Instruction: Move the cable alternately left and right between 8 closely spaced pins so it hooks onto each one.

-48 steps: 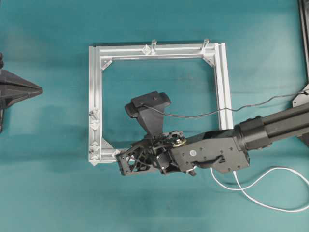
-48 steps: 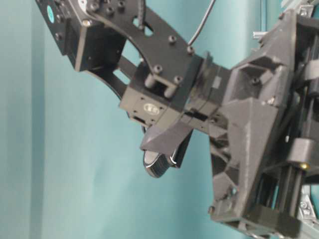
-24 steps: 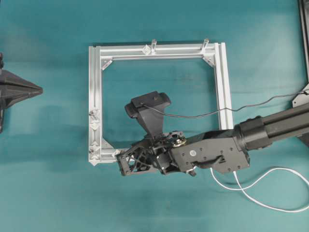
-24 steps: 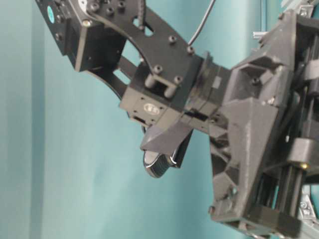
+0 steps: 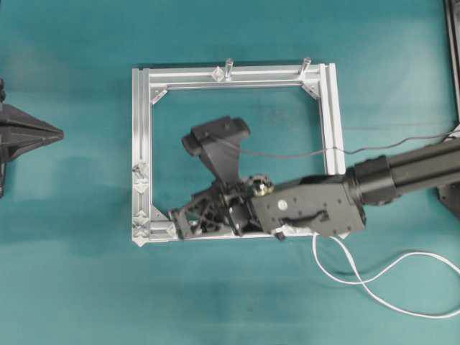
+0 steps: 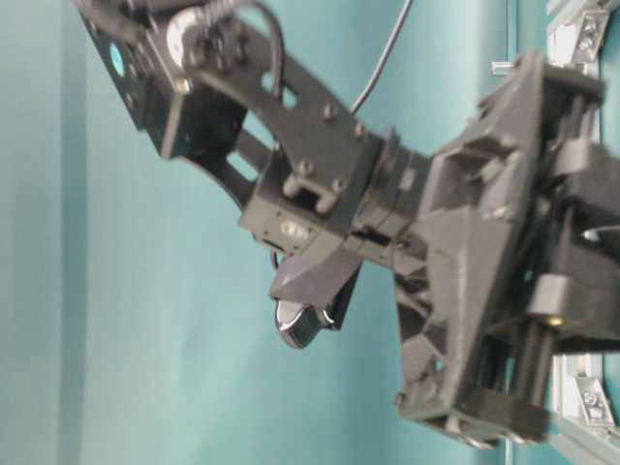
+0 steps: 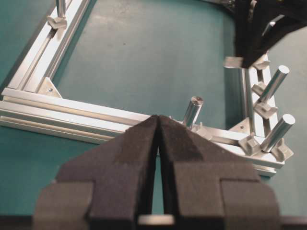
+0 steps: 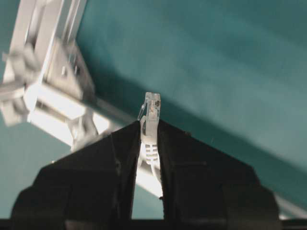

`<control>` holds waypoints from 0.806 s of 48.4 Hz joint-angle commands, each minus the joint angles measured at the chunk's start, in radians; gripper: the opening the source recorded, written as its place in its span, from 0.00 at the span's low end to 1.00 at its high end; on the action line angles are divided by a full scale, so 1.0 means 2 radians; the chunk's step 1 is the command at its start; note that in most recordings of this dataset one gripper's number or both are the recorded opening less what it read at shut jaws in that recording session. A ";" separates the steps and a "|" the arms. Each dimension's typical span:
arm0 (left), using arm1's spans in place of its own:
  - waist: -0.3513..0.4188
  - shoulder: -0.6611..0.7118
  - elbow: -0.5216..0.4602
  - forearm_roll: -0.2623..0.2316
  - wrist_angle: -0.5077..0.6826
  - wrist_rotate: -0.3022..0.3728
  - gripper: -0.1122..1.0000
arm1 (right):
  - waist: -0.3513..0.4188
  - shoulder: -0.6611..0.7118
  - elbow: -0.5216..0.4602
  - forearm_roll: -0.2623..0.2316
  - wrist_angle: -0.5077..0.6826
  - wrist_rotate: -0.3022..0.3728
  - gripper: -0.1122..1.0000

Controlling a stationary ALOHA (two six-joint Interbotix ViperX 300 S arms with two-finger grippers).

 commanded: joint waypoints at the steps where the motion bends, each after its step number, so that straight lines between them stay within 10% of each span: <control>1: -0.002 0.003 -0.008 0.002 -0.003 -0.003 0.10 | -0.010 -0.024 -0.004 -0.003 -0.002 -0.008 0.24; 39: -0.002 0.003 -0.006 0.001 -0.003 -0.002 0.10 | -0.054 -0.018 -0.021 -0.003 -0.034 -0.062 0.24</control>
